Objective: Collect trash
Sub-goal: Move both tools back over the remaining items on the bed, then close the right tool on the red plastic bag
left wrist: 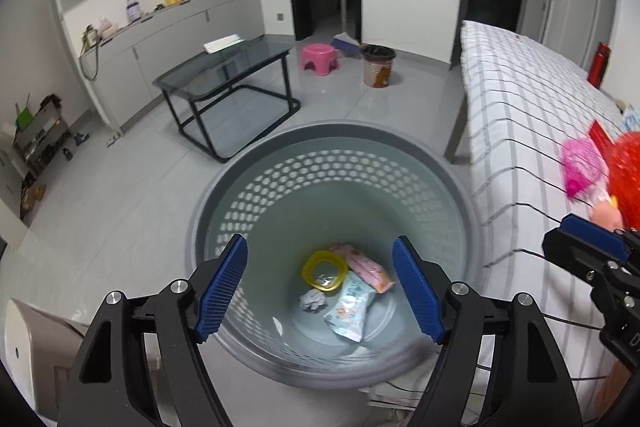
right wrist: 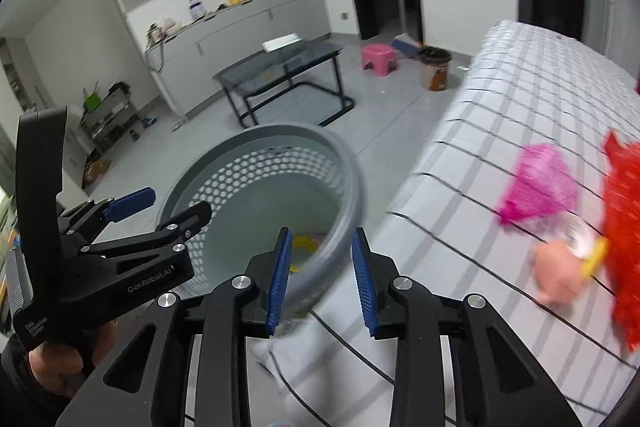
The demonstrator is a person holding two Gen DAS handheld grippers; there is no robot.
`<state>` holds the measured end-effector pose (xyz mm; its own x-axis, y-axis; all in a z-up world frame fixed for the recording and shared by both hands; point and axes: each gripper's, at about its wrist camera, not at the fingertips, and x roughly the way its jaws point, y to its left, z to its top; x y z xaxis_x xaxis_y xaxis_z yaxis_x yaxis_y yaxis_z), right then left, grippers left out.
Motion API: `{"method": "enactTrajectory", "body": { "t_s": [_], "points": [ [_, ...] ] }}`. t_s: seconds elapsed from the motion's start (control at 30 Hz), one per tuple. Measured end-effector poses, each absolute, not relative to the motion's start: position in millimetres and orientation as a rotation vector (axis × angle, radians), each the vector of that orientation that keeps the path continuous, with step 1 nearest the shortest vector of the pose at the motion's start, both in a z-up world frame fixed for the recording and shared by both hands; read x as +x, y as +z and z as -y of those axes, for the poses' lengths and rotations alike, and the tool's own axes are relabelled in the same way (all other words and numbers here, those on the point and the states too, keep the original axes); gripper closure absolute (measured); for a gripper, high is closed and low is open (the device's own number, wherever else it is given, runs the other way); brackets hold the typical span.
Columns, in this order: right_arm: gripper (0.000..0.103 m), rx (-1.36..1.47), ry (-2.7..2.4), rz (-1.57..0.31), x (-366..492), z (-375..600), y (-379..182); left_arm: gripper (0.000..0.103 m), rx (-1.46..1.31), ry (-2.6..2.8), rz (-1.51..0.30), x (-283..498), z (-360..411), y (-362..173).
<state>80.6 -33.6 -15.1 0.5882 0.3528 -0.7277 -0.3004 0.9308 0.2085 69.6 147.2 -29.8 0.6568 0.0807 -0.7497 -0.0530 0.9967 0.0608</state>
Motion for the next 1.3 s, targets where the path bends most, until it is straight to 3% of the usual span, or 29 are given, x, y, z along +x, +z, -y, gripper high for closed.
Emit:
{"method": "enactTrajectory", "body": {
  "t_s": [0.6,1.3],
  "points": [
    [0.061,0.074,-0.018,-0.742,18,210,-4,0.024,0.078,-0.145,-0.761,49,-8,-5],
    [0.058,-0.072,0.05,-0.816,67,227,-23,0.019,0.093,-0.112,-0.791,71,55,-20]
  ]
}}
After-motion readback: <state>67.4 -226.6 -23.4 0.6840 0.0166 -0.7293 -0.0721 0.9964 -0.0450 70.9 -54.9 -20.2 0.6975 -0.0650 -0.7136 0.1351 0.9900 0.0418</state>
